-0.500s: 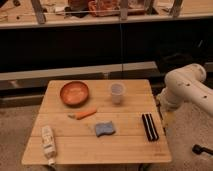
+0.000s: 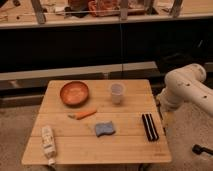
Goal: Place the white sponge in the ceramic bowl
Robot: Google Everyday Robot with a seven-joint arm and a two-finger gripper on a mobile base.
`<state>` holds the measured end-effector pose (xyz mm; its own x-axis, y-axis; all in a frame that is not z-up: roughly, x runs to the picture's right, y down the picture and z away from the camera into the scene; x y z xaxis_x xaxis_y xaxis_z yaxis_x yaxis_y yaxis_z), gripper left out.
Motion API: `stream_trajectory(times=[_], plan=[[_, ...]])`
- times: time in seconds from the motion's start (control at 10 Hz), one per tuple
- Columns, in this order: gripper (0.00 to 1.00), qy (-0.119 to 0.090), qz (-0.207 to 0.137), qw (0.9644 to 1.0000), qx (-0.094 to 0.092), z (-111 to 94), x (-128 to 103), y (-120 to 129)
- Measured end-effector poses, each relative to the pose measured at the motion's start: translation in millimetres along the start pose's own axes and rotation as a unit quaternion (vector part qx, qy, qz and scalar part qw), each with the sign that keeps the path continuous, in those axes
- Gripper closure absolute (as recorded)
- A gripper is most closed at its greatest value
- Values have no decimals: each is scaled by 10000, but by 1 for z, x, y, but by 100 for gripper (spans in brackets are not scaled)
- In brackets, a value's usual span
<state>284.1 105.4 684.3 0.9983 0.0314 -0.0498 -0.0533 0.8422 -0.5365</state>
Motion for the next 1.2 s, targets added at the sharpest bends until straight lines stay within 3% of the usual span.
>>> stream_trajectory(times=[1.2], plan=[[20, 42, -99, 9999, 11, 3, -8, 0]])
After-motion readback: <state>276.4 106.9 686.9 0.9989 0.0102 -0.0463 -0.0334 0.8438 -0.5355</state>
